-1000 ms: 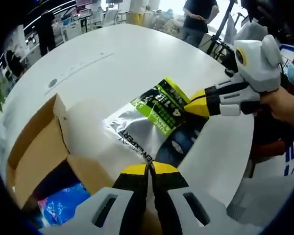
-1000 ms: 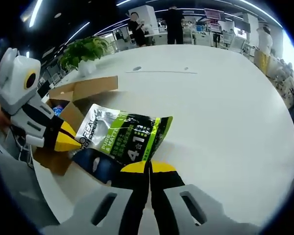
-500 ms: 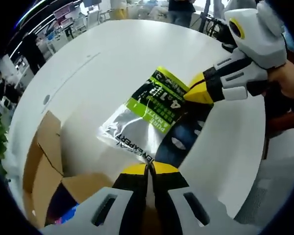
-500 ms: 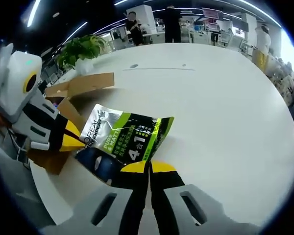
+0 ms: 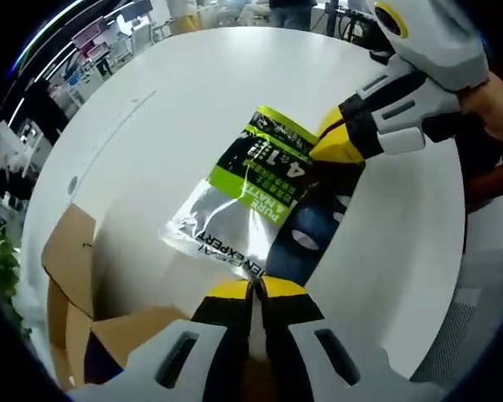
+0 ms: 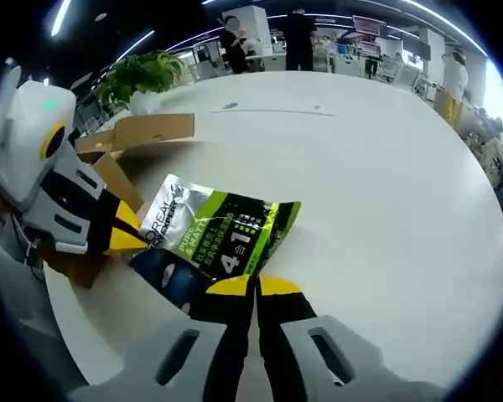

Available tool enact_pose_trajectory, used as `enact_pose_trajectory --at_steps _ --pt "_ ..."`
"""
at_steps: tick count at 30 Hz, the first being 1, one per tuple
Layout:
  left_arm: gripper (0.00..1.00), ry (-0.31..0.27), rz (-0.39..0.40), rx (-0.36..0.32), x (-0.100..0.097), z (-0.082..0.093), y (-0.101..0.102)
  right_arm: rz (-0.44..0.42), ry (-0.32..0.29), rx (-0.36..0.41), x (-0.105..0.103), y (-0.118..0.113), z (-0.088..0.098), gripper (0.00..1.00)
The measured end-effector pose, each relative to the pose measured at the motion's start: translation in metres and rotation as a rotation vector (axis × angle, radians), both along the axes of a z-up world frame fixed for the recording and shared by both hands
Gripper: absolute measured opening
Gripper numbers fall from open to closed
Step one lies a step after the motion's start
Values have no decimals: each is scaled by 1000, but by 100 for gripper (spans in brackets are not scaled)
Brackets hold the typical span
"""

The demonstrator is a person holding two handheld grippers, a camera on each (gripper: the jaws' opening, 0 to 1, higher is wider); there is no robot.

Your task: Operate the shoe box by opening the lid, removing the specified soft item, and placing it in the target area until the item is outside and the box remains undamaged.

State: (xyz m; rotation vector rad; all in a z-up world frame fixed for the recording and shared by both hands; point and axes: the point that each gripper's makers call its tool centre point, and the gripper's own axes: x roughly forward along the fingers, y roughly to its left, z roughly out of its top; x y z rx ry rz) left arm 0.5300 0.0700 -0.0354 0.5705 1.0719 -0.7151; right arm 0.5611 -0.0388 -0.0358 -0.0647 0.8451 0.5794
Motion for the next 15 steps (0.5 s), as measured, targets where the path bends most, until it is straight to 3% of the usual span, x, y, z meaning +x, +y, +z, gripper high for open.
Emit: enact_pose_trajectory --at_steps 15 --pt "9 -32 4 -2 -1 14 7 30 -14 -39 1 -4 -3 4"
